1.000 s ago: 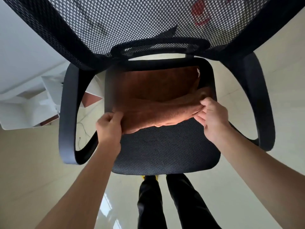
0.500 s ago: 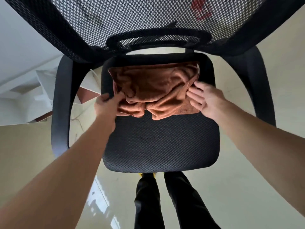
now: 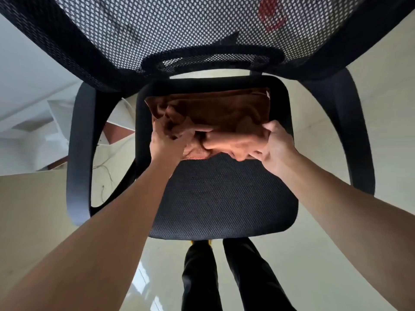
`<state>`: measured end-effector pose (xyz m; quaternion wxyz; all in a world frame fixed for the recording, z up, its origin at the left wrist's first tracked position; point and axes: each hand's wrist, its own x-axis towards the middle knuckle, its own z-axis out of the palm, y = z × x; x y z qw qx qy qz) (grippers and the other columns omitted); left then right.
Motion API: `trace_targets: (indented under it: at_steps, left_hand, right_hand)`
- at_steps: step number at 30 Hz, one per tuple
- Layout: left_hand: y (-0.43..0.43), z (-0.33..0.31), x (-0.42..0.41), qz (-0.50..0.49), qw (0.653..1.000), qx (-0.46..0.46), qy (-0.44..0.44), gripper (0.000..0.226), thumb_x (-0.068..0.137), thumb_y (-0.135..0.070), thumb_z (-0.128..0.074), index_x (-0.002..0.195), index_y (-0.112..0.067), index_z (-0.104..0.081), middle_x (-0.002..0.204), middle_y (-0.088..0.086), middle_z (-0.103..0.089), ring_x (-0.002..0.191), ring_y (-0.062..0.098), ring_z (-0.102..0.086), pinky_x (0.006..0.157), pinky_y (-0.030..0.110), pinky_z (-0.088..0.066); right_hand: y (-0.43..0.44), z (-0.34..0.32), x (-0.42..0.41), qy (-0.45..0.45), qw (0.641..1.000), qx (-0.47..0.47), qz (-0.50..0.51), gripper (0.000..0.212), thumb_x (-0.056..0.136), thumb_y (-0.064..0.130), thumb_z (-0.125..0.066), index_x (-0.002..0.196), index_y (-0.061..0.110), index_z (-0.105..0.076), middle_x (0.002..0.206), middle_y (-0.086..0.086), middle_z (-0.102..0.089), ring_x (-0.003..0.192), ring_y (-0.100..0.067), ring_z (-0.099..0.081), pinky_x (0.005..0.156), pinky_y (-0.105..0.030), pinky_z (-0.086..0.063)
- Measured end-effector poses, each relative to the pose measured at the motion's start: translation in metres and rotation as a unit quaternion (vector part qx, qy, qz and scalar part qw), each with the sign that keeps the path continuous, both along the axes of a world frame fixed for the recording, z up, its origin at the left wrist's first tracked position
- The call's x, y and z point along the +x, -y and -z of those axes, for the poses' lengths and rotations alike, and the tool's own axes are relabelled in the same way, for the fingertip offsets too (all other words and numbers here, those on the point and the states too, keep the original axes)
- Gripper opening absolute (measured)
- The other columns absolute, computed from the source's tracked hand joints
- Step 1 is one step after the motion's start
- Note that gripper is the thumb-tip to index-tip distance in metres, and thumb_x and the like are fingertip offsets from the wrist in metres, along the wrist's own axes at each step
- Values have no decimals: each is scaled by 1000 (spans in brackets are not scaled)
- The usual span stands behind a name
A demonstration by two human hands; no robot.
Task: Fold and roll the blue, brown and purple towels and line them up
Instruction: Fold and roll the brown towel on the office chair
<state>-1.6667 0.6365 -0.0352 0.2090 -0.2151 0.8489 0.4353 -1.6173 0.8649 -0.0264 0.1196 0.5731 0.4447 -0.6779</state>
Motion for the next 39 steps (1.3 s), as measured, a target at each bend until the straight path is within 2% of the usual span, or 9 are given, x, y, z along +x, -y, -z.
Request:
trace_targets:
  at_steps: [4,8,10,15,19,21,27,32,39]
  left_hand:
    - [-10,0,-18,-27,999,-16,21,7,82,-24,-61,81,-20,-66,88,6,-69,88,29,-65,79,41,-56]
    - [-4,9,-17,-86,996,-22,25,23,78,-25,-60,100,-19,-63,95,3,-66,90,26,-62,79,37,-53]
    - [0,14,-3,-71,994,-73,30,36,75,-29,-65,108,-18,-57,104,2,-60,91,24,-56,79,35,-48]
    - [8,32,21,-108,982,-74,133,39,71,-23,-75,105,-8,-63,103,9,-64,95,31,-62,82,40,-55]
    - [14,31,34,-196,972,11,132,7,75,-18,-72,76,-14,-67,91,21,-69,80,38,-66,74,43,-54]
    - [24,24,46,-240,963,38,115,13,78,-17,-65,67,-15,-58,76,17,-64,67,30,-60,62,35,-48]
    - [46,-6,100,-323,936,74,118,16,84,-1,-55,74,-11,-47,67,17,-61,39,17,-59,38,19,-45]
    - [64,-22,156,-318,931,101,146,14,87,5,-47,98,-2,-53,66,18,-58,48,23,-53,39,20,-42]
    - [112,-39,241,-288,943,108,123,7,90,0,-54,84,1,-57,61,16,-56,45,21,-50,34,14,-37]
  right_hand:
    - [-16,-3,-6,6,998,57,22,19,93,24,-56,84,13,-69,62,-3,-72,54,-20,-70,49,-30,-55]
    - [-36,8,0,-8,996,52,72,27,92,32,-60,108,12,-67,93,-8,-75,74,-26,-74,63,-42,-61]
    - [-38,9,9,-3,998,27,59,32,88,43,-64,107,17,-65,77,0,-75,64,-18,-73,53,-34,-58]
    - [-14,29,48,104,984,20,-142,38,80,37,-75,109,17,-64,94,-3,-72,84,-16,-69,71,-34,-53]
    - [-5,34,66,101,989,26,-106,20,79,28,-78,92,19,-66,85,1,-72,71,-10,-69,63,-28,-56]
    - [-7,28,72,84,994,29,-64,17,78,25,-78,86,19,-65,83,1,-71,70,-9,-67,53,-23,-55]
    - [-5,0,101,75,996,39,-19,15,77,21,-79,86,16,-68,79,-4,-66,68,-12,-64,45,-21,-52]
    - [8,-16,149,81,996,40,5,30,67,26,-87,83,13,-66,78,-7,-62,66,-15,-62,44,-22,-52]
    - [43,-25,247,43,999,-3,7,36,66,31,-87,91,17,-64,67,1,-52,39,-8,-49,48,-23,-50]
